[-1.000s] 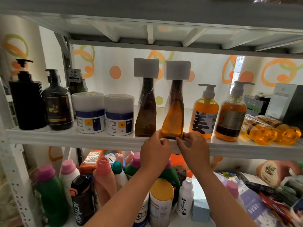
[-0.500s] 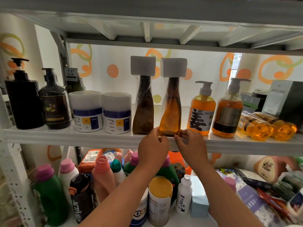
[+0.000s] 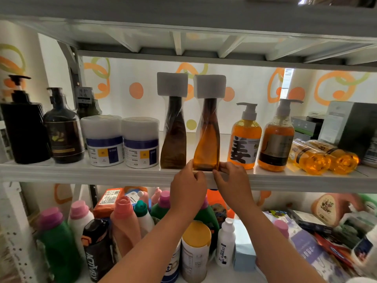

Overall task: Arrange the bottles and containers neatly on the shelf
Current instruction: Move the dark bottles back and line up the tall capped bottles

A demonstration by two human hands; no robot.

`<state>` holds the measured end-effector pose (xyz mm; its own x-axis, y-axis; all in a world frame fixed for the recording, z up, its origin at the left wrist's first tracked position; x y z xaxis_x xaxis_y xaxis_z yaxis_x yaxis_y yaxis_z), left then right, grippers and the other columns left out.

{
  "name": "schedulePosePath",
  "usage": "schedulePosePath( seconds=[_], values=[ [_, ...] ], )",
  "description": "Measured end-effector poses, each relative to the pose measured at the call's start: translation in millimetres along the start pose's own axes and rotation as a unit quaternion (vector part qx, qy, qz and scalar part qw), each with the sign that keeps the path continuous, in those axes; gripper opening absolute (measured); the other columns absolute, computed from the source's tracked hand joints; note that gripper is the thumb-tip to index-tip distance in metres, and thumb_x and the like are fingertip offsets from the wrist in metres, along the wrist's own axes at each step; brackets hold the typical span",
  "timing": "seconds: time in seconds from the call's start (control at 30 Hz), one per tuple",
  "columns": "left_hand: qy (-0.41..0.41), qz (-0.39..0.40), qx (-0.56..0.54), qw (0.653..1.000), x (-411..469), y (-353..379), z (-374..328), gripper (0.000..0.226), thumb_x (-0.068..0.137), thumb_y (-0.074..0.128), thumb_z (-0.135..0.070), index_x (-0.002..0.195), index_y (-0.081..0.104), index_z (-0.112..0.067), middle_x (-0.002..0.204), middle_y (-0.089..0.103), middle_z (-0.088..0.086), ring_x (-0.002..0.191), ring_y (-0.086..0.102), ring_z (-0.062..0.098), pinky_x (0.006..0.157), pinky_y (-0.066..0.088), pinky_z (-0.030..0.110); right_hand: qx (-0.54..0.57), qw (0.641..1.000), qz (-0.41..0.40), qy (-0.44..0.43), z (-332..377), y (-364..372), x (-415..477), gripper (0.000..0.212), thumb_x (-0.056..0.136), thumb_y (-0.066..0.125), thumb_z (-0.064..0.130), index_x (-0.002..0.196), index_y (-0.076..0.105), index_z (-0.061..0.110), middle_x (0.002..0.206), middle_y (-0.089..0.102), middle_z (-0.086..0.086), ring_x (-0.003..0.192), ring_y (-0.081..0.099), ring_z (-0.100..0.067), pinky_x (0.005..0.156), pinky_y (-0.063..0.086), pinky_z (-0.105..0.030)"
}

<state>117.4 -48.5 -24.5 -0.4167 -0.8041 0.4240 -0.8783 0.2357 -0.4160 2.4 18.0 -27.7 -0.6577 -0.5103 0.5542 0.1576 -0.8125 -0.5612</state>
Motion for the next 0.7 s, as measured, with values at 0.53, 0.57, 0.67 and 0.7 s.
schedulePosePath(
  seconds=[0.53, 0.57, 0.67, 0.7],
  values=[
    [0.039, -0.167, -0.064, 0.983, 1.1, -64.5, 28.3, 0.015, 0.091, 0.052, -0.025, 0.106, 0.053, -0.027, 0.098, 0.059, -0.010, 0.089, 0.057, 0.007, 0.071, 0.044, 0.012, 0.046, 0.975, -0.167, -0.143, 58.3, 4.8, -44.3, 0.019, 0.085, 0.062, 0.018, 0.103, 0.062, 0.012, 0.102, 0.067, -0.007, 0.096, 0.059, -0.019, 0.086, 0.038, -0.012],
    [0.032, -0.190, -0.077, 0.978, 5.1, -79.7, 35.5, 0.014, 0.089, 0.055, -0.025, 0.103, 0.052, -0.027, 0.098, 0.059, -0.009, 0.090, 0.058, 0.008, 0.073, 0.046, 0.014, 0.052, 0.966, -0.176, -0.185, 73.8, 12.3, -51.4, 0.018, 0.084, 0.060, 0.020, 0.100, 0.062, 0.012, 0.099, 0.067, -0.007, 0.097, 0.057, -0.016, 0.087, 0.042, -0.014],
    [-0.003, -0.262, -0.060, 0.963, 14.8, -125.4, 59.1, 0.032, 0.081, 0.065, -0.027, 0.109, 0.049, -0.023, 0.105, 0.055, -0.006, 0.099, 0.053, 0.012, 0.079, 0.041, 0.019, 0.106, 0.957, -0.121, -0.242, 117.1, 39.5, -61.3, 0.026, 0.086, 0.048, 0.028, 0.106, 0.059, 0.014, 0.107, 0.065, -0.005, 0.103, 0.057, -0.012, 0.090, 0.053, -0.028],
    [-0.012, -0.285, -0.039, 0.958, 17.1, -140.0, 65.4, 0.042, 0.078, 0.069, -0.027, 0.114, 0.049, -0.019, 0.110, 0.054, -0.002, 0.104, 0.050, 0.015, 0.082, 0.038, 0.022, 0.113, 0.956, -0.104, -0.251, 129.1, 47.5, -62.6, 0.028, 0.086, 0.050, 0.027, 0.110, 0.058, 0.015, 0.112, 0.063, -0.005, 0.106, 0.058, -0.015, 0.092, 0.053, -0.031]
  ],
)
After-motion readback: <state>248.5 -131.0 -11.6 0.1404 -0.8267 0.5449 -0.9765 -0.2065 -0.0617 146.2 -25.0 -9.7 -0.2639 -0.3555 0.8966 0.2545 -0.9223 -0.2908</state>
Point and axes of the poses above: each hand's wrist, its own x-axis towards the middle knuckle, its own y-axis out of the palm, z = x × y, the point moved 5 cm from there along x, towards the middle knuckle
